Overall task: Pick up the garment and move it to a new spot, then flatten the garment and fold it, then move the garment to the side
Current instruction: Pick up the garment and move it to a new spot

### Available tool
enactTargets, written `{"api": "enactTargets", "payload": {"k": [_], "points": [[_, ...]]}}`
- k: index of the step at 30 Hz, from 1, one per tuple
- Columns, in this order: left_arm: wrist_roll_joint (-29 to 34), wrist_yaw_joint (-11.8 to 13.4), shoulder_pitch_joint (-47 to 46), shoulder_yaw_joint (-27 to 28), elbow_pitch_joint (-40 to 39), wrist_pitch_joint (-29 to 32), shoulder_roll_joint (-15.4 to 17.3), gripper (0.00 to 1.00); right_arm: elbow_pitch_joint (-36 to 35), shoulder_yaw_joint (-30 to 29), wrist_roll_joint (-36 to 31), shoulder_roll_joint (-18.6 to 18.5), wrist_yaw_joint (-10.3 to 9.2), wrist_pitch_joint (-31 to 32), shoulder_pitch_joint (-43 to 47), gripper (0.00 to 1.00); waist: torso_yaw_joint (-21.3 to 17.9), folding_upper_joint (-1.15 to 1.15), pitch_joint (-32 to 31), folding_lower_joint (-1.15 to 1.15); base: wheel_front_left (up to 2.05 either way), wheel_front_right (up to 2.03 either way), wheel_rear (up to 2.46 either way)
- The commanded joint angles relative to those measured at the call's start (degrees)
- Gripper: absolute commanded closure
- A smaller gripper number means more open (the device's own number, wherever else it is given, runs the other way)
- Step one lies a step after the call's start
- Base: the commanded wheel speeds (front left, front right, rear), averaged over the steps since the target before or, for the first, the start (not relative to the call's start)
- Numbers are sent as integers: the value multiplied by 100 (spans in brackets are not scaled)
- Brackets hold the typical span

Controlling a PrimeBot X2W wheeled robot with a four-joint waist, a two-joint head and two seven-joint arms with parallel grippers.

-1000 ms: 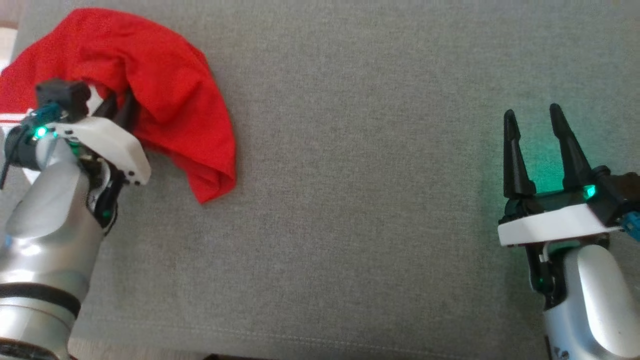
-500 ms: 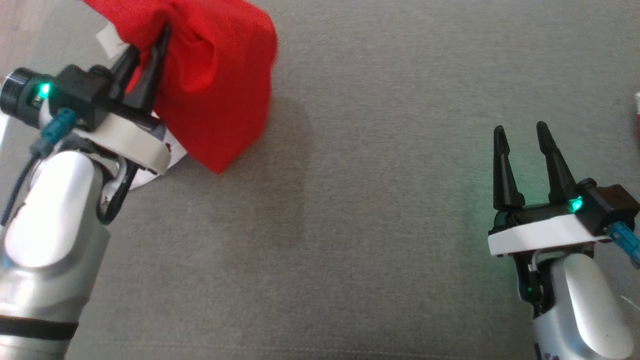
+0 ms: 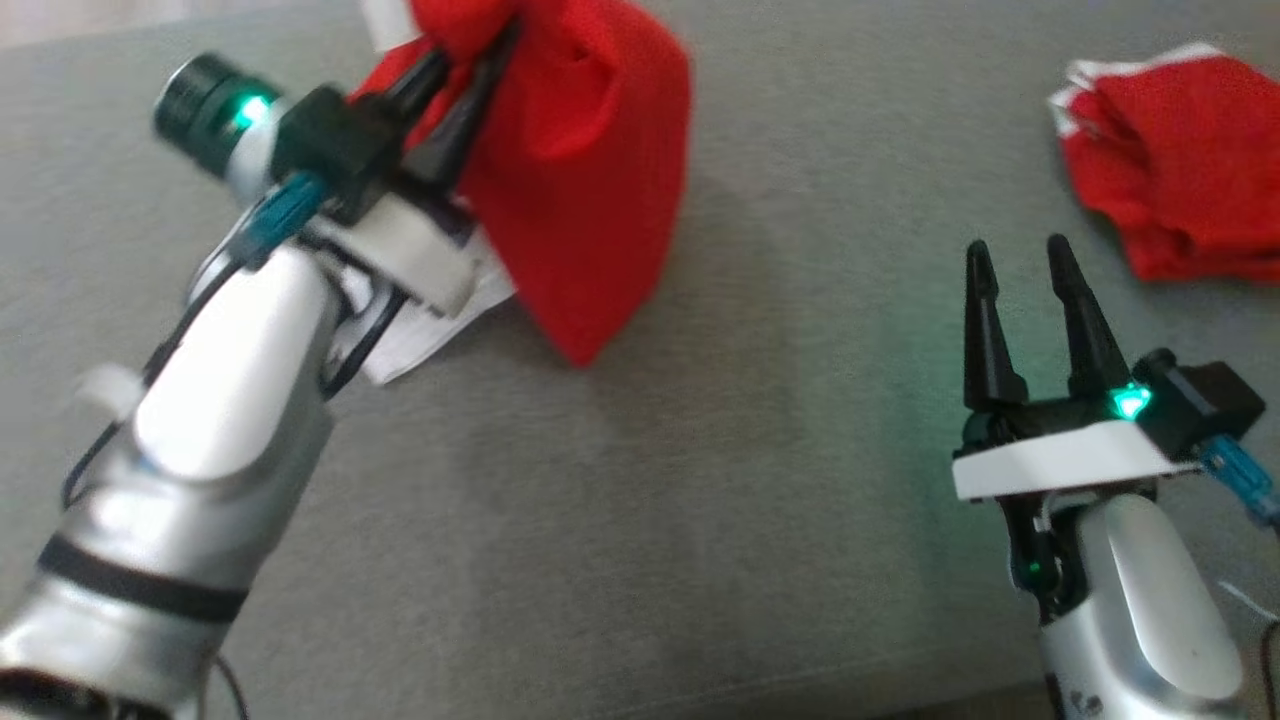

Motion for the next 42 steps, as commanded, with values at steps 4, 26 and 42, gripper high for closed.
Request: {"api": "enactTargets", "payload": {"k": [4, 26, 42], "points": [[30, -9, -660, 32, 292, 140, -221, 0, -183, 277, 203, 28, -5, -72, -294, 0, -708, 0, 217, 0, 0, 0, 0], [-413, 443, 631, 1125, 147, -114, -17, 0, -186, -47, -121, 29, -5, -76, 101, 0, 329, 0, -596, 0, 0, 0, 0], [-374, 602, 3416, 2207, -1378, -114, -718, 0, -54, 46, -179, 29, -5, -76, 630, 0, 770, 0, -1193, 0, 0, 0, 0]]}}
